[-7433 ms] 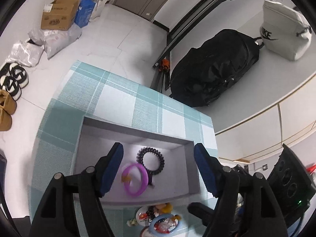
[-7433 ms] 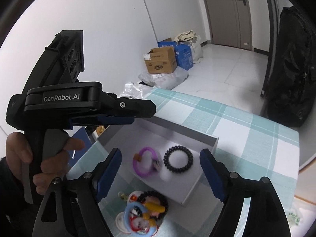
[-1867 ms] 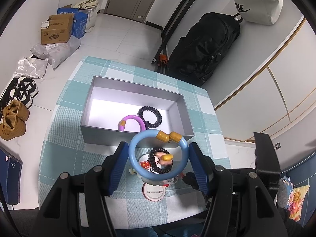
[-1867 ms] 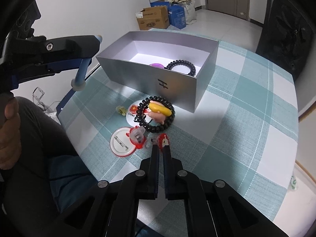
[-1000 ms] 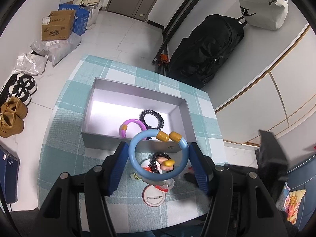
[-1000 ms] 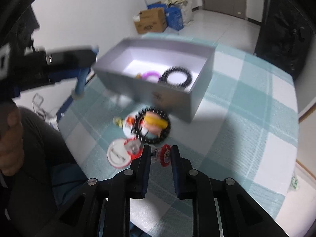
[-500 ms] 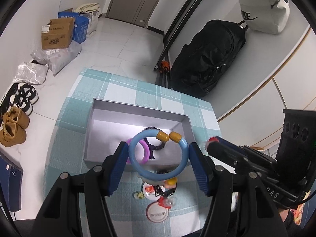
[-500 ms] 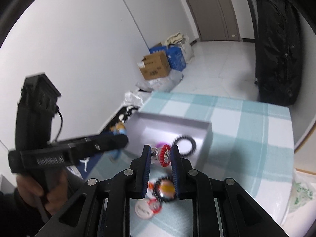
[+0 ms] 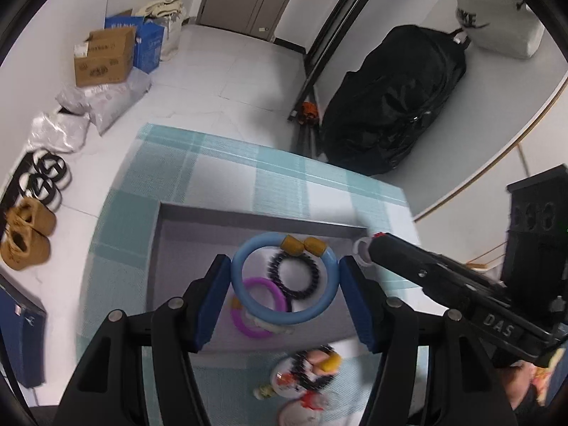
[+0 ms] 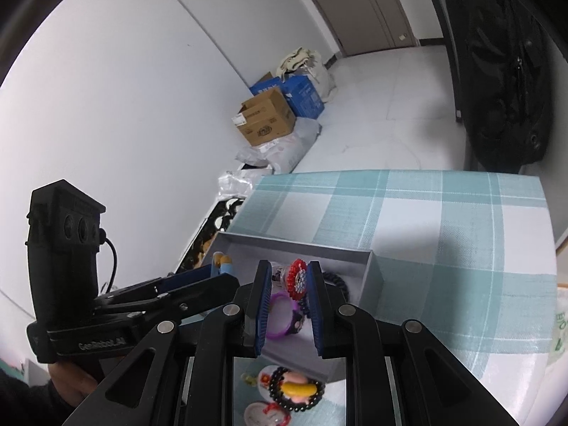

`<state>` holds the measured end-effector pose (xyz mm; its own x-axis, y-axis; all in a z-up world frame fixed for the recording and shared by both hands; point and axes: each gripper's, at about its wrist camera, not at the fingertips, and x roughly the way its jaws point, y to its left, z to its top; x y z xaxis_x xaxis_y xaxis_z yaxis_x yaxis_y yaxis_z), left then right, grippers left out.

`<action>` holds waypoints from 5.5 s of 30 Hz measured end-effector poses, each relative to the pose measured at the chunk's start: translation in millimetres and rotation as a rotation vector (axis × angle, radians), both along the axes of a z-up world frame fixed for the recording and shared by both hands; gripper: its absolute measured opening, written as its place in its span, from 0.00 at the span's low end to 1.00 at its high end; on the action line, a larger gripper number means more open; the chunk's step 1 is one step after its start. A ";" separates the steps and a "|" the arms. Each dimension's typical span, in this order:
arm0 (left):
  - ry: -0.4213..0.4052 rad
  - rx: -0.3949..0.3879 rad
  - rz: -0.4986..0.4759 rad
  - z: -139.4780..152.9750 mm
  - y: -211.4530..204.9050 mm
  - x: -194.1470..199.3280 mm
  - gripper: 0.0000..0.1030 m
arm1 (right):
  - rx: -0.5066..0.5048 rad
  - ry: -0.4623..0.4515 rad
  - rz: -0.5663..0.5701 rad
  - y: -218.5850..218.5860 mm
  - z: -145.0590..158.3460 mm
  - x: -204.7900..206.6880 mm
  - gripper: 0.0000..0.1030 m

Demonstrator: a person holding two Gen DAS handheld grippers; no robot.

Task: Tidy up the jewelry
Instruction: 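Carry the blue bangle and red hair tie over the grey box, then open both tools to release the blue bangle and red hair tie into the box, then withdraw both tools from the box toward the remaining pile, then grasp the white round badge with the left tool and lift it, then grasp the small red trinket with the right tool while the left tool holds the badge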

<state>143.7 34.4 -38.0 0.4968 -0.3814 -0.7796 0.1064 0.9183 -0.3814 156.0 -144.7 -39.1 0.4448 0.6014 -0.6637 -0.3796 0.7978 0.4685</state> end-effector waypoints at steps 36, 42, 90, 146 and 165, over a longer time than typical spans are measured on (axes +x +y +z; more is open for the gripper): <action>0.063 -0.174 -0.001 -7.5 2.6 15.2 0.77 | -0.014 0.004 -0.053 -8.4 -10.7 4.7 0.43; 0.033 -0.148 0.003 2.7 2.0 6.9 0.78 | -0.052 -0.068 -0.165 -26.4 2.8 -6.5 0.73; 0.087 0.316 -0.234 -46.2 -49.1 -110.4 0.77 | -0.325 0.046 -0.176 -53.6 -34.3 -94.5 0.98; -0.018 -0.072 -0.181 21.7 -17.7 -94.3 0.36 | -0.275 0.134 -0.119 -42.3 -49.4 -103.1 0.97; -0.069 -0.144 -0.106 30.8 18.5 -83.5 0.36 | -0.457 0.015 0.130 25.2 -60.3 -119.4 0.51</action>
